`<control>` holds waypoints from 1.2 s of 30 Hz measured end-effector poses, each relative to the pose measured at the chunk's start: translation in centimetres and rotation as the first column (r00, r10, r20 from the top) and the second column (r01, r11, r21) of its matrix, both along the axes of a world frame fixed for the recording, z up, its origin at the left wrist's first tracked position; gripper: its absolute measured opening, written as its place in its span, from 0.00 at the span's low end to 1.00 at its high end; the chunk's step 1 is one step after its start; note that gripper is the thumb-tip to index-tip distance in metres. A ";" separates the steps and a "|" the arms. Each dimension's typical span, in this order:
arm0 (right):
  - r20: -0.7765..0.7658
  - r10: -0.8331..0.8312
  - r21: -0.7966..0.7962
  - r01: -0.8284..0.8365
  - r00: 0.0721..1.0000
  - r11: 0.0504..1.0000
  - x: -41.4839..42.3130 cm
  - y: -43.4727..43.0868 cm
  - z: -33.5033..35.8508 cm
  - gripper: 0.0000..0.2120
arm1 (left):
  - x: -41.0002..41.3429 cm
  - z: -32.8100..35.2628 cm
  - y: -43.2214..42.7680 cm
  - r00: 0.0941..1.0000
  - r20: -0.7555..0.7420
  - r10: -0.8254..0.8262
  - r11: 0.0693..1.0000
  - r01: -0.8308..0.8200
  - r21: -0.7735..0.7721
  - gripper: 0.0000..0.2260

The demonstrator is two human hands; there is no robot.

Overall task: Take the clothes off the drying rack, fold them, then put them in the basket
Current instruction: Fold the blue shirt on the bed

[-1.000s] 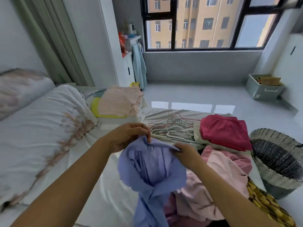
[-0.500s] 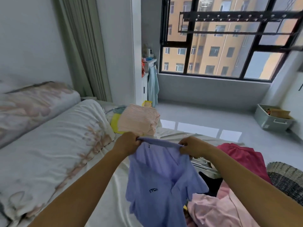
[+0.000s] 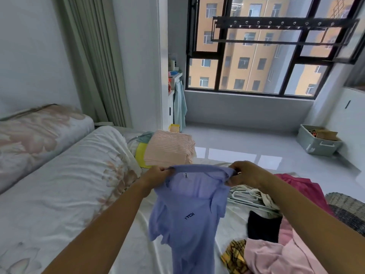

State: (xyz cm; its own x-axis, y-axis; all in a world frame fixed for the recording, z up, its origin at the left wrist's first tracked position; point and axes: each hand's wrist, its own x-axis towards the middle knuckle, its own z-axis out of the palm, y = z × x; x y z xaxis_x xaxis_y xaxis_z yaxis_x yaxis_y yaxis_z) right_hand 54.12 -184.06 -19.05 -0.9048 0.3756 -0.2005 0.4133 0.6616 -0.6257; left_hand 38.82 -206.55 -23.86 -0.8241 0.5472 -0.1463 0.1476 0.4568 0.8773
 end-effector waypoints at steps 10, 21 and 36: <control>-0.346 0.010 -0.033 -0.023 0.938 0.999 3.1 -1.9 1.5 0.18 | 3.4 6.3 -2.9 0.956 0.205 -0.208 0.889 0.098 0.446 0.18; -0.428 0.045 -0.033 -0.066 0.903 0.997 11.2 -0.3 1.9 0.12 | 12.6 5.3 -4.5 0.965 -0.251 0.069 0.994 -0.045 0.099 0.10; -0.163 0.140 -0.507 -0.205 0.977 0.837 13.7 -1.3 -5.2 0.09 | 14.6 2.2 -7.8 0.986 -0.113 -0.126 0.983 0.109 -0.149 0.06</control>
State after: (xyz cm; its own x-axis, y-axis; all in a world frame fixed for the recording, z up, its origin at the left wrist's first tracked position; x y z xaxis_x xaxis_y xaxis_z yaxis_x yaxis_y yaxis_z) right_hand 67.86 -185.36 -24.21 -0.9738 0.0817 -0.2123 0.2269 0.2814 -0.9324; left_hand 53.44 -214.32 -21.68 -0.7717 0.6222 -0.1316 0.3092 0.5480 0.7773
